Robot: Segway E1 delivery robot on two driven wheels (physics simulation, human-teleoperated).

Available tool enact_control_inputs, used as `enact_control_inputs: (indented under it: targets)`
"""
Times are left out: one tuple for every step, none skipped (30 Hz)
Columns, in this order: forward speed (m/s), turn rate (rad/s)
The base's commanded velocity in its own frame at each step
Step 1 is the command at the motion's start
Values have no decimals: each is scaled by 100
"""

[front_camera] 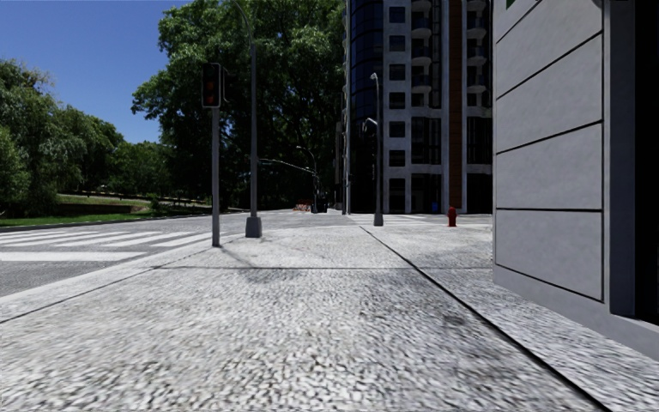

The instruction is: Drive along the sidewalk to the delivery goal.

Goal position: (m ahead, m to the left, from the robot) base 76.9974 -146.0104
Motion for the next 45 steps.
enact_control_inputs:
  targets:
    - [200, 0]
    - [200, 0]
    - [200, 0]
    - [200, 0]
    - [200, 0]
    - [200, 0]
    - [200, 0]
    - [200, 0]
    - [200, 0]
    - [200, 0]
    - [200, 0]
    - [200, 0]
    - [200, 0]
    - [200, 0]
    - [200, 0]
    - [200, 0]
    - [200, 0]
    - [200, 0]
    - [200, 0]
    - [200, 0]
    - [200, 0]
    - [200, 0]
    - [200, 0]
    - [200, 0]
    - [200, 0]
    - [200, 0]
    - [200, 0]
    - [200, 0]
    - [200, 0]
    - [200, 0]
    - [200, 0]
    - [200, -1]
    - [200, -50]
    - [200, -97]
    - [200, -120]
    - [200, -120]
    - [200, -120]
    - [200, -120]
    - [200, -120]
    - [200, -120]
    - [200, -120]
    - [200, -120]
    - [200, -120]
    - [200, -120]
    - [200, -120]
